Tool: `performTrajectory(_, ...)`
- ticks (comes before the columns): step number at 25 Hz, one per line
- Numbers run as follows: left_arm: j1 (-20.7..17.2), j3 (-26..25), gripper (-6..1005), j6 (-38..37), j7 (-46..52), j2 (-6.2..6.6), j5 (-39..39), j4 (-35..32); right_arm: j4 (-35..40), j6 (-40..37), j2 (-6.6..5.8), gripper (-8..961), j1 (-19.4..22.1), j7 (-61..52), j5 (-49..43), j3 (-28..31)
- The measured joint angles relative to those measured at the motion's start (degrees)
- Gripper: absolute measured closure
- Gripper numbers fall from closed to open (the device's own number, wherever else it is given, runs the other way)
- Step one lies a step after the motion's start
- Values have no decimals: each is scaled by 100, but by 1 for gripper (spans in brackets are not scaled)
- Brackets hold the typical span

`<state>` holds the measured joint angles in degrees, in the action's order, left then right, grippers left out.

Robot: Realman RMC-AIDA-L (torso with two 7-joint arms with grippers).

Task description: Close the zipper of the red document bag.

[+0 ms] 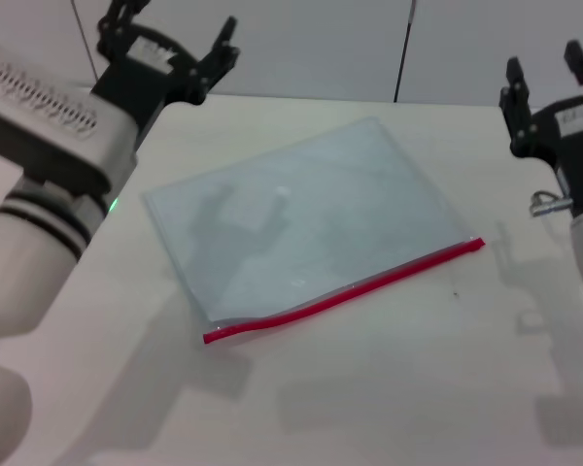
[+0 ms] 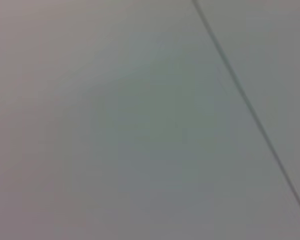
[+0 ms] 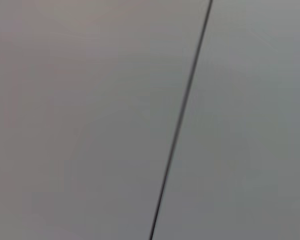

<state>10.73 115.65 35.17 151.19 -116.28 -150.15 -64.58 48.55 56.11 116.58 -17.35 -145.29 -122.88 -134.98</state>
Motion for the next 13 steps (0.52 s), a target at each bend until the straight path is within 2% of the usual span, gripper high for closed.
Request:
performTrajectory(2,107,163,112,481,31,0,322,416,-308,374,-5,383,-239,-33,653,-478)
performTrajectory(7,297,551,112,1146,50,-1,917,1054,-726,1059,2,382,-655,-55,2012,-1561)
performTrajectory(13,532,945,112,1618,102,-8,1559,1643,-898,1237,5,382,-853,-564,2588,-2098)
